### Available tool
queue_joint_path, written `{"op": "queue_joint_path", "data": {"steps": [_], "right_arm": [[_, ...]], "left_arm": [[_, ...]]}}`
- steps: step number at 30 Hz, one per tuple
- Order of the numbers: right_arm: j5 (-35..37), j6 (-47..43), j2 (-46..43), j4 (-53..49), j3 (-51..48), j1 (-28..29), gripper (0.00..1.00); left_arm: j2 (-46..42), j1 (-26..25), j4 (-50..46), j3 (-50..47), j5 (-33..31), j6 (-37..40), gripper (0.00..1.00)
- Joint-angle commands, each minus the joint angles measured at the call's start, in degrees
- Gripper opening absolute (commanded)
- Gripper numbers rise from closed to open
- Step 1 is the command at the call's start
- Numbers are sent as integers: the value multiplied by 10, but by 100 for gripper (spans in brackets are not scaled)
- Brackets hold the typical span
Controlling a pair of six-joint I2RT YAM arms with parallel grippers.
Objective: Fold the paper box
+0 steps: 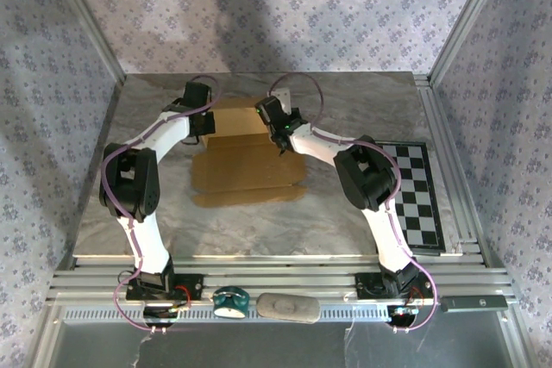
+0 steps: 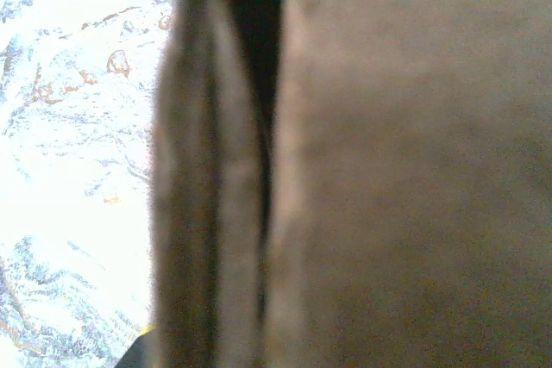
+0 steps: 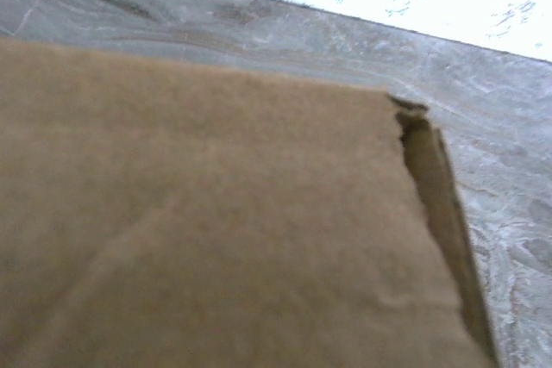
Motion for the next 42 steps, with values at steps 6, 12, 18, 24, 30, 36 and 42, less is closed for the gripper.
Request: {"op": "queue_joint_path", "data": {"steps": [6, 12, 18, 24, 30, 36, 42], "right_arm": [[-11, -22, -14, -26, -13, -14, 0], [86, 69, 32, -198, 93, -12, 0], [95, 97, 46, -229, 131, -5, 0], [100, 113, 54, -263, 147, -5, 0], [108, 126, 67, -310, 173, -6, 0], [124, 137, 83, -349, 206, -6, 0], [150, 166, 114, -429, 265, -6, 0]], "left_arm": [[7, -25, -37, 49, 15, -12, 0], [20, -37, -80, 78, -4, -37, 0], [33, -55, -94, 93, -27, -50, 0], [46, -59, -105, 104, -41, -66, 0], [48, -61, -110, 109, -47, -72, 0], [53, -64, -113, 117, -42, -73, 0], [57, -66, -122, 125, -43, -76, 0]]}}
